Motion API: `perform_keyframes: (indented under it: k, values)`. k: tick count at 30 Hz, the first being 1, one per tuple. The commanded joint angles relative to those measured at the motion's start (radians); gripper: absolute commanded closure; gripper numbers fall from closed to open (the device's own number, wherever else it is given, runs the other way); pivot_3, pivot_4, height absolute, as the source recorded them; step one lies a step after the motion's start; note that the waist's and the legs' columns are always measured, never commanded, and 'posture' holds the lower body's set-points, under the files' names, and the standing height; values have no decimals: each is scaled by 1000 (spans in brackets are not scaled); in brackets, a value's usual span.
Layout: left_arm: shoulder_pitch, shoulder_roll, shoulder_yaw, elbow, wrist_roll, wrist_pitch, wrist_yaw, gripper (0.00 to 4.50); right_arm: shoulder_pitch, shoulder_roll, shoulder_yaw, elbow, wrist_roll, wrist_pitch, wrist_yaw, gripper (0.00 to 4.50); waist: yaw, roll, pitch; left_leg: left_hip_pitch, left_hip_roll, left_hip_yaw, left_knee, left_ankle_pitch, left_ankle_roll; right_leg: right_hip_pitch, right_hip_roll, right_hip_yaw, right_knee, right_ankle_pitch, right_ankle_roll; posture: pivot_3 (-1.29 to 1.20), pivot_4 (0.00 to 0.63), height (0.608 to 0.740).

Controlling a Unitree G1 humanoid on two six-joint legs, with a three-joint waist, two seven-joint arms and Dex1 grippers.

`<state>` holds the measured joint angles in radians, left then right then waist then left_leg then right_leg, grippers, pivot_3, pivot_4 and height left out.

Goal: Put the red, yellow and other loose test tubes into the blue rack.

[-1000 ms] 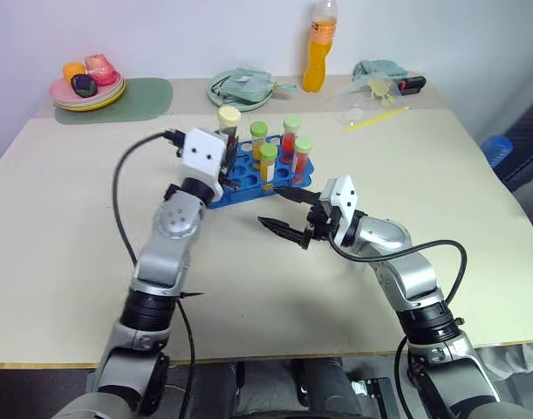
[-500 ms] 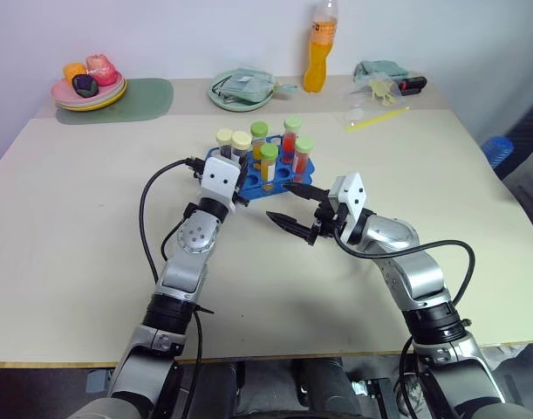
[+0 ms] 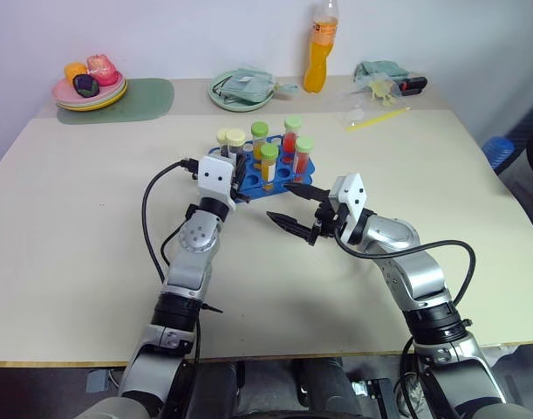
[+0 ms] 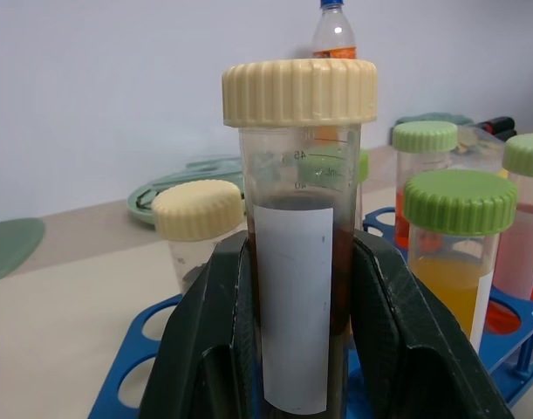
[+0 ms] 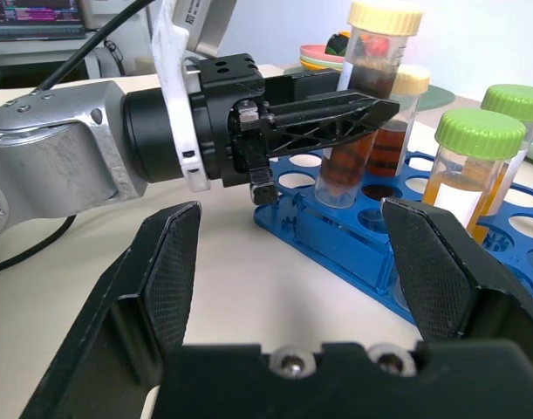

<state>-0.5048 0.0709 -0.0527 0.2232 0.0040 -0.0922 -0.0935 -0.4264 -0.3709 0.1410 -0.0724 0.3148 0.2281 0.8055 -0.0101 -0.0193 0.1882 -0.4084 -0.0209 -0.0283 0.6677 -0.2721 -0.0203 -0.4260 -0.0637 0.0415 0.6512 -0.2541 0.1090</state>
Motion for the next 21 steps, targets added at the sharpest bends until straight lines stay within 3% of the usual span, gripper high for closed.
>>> perform_keyframes:
  k: [1, 11, 15, 17, 21]
  values:
    - [-13, -11, 10, 9, -12, -20, -8, 3277, 6, 0, -11, -38, 0, -16, -1, 830, 0, 0, 0, 0, 0, 0, 0, 0, 0, 0, 0, 0, 0, 0, 0, 0, 150, 729]
    - [-9, -8, -1, 18, 18, -42, -12, 3277, 8, 1, -9, -39, -1, -17, -2, 830, 1, 0, 0, 0, 0, 0, 0, 0, 0, 0, 0, 0, 0, 0, 0, 0, 150, 729]
    - [-8, -9, 5, 22, 23, -39, -1, 1708, 5, 1, -10, -34, 0, -19, 1, 830, 0, 0, 0, 0, 0, 0, 0, 0, 0, 0, 0, 0, 0, 0, 0, 0, 150, 729]
    - [-3, -9, 12, -4, -2, -28, -24, 673, 4, -3, -14, -30, 3, -21, 7, 830, 0, 0, 0, 0, 0, 0, 0, 0, 0, 0, 0, 0, 0, 0, 0, 0, 150, 729]
    - [61, 26, 37, -133, -41, 32, -61, 673, -12, -39, -59, -3, 19, -21, 30, 830, -1, 0, 0, 0, 0, 0, 0, 0, 0, 0, 0, 0, 0, 0, 0, 0, 150, 729]
